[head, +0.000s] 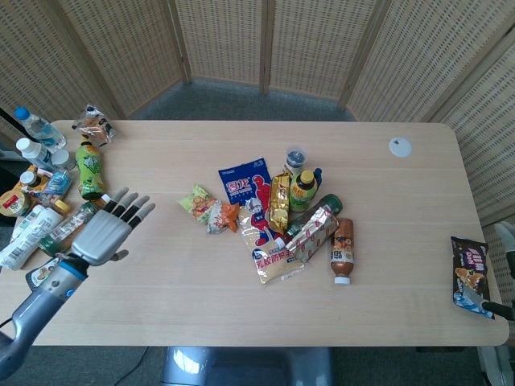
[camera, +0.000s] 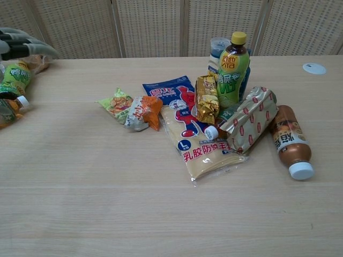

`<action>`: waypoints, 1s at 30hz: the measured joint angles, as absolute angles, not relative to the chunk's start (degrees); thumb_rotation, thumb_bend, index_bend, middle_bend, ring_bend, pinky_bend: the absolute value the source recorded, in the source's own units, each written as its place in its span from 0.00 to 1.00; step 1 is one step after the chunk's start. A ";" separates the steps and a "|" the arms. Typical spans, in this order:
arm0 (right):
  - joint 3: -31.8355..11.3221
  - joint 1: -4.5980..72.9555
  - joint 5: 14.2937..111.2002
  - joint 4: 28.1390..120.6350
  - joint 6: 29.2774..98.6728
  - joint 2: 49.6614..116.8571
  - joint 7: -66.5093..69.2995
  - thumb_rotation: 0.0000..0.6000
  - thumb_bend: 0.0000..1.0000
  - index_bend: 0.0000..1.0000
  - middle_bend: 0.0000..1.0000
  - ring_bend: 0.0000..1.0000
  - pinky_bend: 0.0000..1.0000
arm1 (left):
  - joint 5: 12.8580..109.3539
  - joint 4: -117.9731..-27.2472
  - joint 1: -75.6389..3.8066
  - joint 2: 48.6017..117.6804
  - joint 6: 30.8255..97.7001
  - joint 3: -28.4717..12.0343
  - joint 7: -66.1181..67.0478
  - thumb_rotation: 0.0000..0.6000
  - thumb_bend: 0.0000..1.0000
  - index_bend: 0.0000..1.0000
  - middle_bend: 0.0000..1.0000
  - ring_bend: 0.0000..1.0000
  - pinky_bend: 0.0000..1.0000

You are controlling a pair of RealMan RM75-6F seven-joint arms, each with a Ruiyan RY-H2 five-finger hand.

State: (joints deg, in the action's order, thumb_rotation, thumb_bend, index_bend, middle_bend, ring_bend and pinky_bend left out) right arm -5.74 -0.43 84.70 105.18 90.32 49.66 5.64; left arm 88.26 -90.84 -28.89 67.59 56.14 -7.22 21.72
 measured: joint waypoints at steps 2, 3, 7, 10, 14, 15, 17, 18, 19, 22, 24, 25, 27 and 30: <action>-5.76 -0.38 84.52 105.08 90.08 49.60 5.95 1.00 0.00 0.00 0.00 0.00 0.00 | 83.70 -90.18 -31.12 70.32 53.16 -8.23 26.13 1.00 0.00 0.00 0.00 0.00 0.00; -5.75 -0.37 84.41 105.05 89.96 49.57 6.14 1.00 0.00 0.00 0.00 0.00 0.00 | 81.76 -89.82 -32.10 71.68 52.06 -8.62 27.98 1.00 0.00 0.00 0.00 0.00 0.00; -5.80 -0.26 83.26 104.89 89.02 49.36 6.99 1.00 0.00 0.00 0.00 0.00 0.00 | 74.61 -87.83 -36.30 77.70 48.84 -10.12 35.38 1.00 0.00 0.00 0.00 0.00 0.00; -5.87 0.08 82.43 104.48 87.93 49.38 7.17 1.00 0.00 0.00 0.00 0.00 0.00 | 69.95 -85.94 -39.60 81.94 47.41 -11.03 39.89 1.00 0.00 0.00 0.00 0.00 0.00; -6.05 0.48 81.56 103.91 87.07 49.61 7.43 1.00 0.00 0.00 0.00 0.00 0.00 | 64.48 -82.58 -43.69 87.14 45.99 -11.62 44.87 1.00 0.00 0.00 0.00 0.00 0.00; -6.10 0.52 81.38 103.83 86.97 49.64 7.50 1.00 0.00 0.00 0.00 0.00 0.00 | 63.41 -81.71 -44.50 88.19 45.77 -11.68 45.75 1.00 0.00 0.00 0.00 0.00 0.00; -6.25 0.57 80.95 103.61 86.82 49.67 7.77 1.00 0.00 0.00 0.00 0.00 0.00 | 60.91 -79.66 -46.28 90.49 45.28 -11.80 47.51 1.00 0.00 0.00 0.00 0.00 0.00; -6.32 0.59 80.78 103.50 86.76 49.68 7.89 1.00 0.00 0.00 0.00 0.00 0.00 | 59.86 -78.73 -47.08 91.44 45.06 -11.84 48.19 1.00 0.00 0.00 0.00 0.00 0.00; -6.38 0.60 80.60 103.40 86.70 49.68 7.99 1.00 0.00 0.00 0.00 0.00 0.00 | 58.84 -77.76 -47.90 92.38 44.84 -11.88 48.87 1.00 0.00 0.00 0.00 0.00 0.00; -6.58 0.65 79.95 103.11 86.44 49.67 8.42 1.00 0.00 0.00 0.00 0.00 0.00 | 55.39 -74.49 -50.57 95.50 44.27 -11.99 51.05 1.00 0.00 0.00 0.00 0.00 0.00; -6.75 0.64 79.63 102.95 86.37 49.57 8.94 1.00 0.00 0.00 0.00 0.00 0.00 | 53.20 -72.35 -52.39 97.73 44.03 -12.01 52.38 1.00 0.00 0.00 0.00 0.00 0.00; -6.83 0.62 79.48 102.87 86.38 49.50 9.18 1.00 0.00 0.00 0.00 0.00 0.00 | 52.38 -71.48 -53.10 98.66 43.95 -11.98 52.78 1.00 0.00 0.00 0.00 0.00 0.00; -6.99 0.53 79.16 102.66 86.43 49.32 9.72 1.00 0.00 0.00 0.00 0.00 0.00 | 50.72 -69.53 -54.50 100.60 43.84 -11.80 53.52 1.00 0.00 0.00 0.00 0.00 0.00; -7.11 0.37 78.66 102.24 86.34 49.09 10.60 1.00 0.00 0.00 0.00 0.00 0.00 | 49.06 -67.03 -55.96 103.01 43.86 -11.53 53.92 1.00 0.00 0.00 0.00 0.00 0.03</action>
